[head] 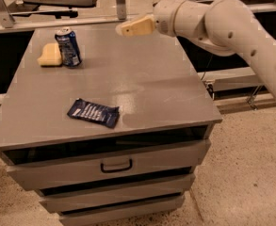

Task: Move pepsi can near sponge

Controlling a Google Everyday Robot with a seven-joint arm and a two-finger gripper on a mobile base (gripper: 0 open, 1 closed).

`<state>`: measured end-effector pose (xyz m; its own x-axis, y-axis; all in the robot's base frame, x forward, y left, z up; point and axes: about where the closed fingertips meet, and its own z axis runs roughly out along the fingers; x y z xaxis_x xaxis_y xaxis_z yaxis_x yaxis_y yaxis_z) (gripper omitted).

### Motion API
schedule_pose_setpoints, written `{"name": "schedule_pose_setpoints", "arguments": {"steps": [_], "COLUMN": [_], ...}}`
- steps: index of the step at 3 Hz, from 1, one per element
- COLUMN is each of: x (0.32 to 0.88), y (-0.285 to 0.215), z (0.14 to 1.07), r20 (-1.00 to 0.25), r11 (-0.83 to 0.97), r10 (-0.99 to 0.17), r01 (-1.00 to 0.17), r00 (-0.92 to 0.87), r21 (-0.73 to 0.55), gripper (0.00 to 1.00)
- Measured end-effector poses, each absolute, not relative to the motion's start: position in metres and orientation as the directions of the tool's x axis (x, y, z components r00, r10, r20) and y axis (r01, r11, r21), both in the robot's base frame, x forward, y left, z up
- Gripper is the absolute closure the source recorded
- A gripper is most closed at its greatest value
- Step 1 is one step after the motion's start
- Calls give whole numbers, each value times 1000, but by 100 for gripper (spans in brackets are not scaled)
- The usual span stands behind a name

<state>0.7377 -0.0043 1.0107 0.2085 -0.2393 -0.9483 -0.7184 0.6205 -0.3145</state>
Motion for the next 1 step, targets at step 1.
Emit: {"name": "schedule_pose_setpoints", "arguments": {"steps": [1], "x": [734], "y": [-58], "z": [1031], "r20": [-940], "r11": [697], "r10": [-241], "r01": [-631], "r00": [241], "r21": [-341], "gripper": [0]}}
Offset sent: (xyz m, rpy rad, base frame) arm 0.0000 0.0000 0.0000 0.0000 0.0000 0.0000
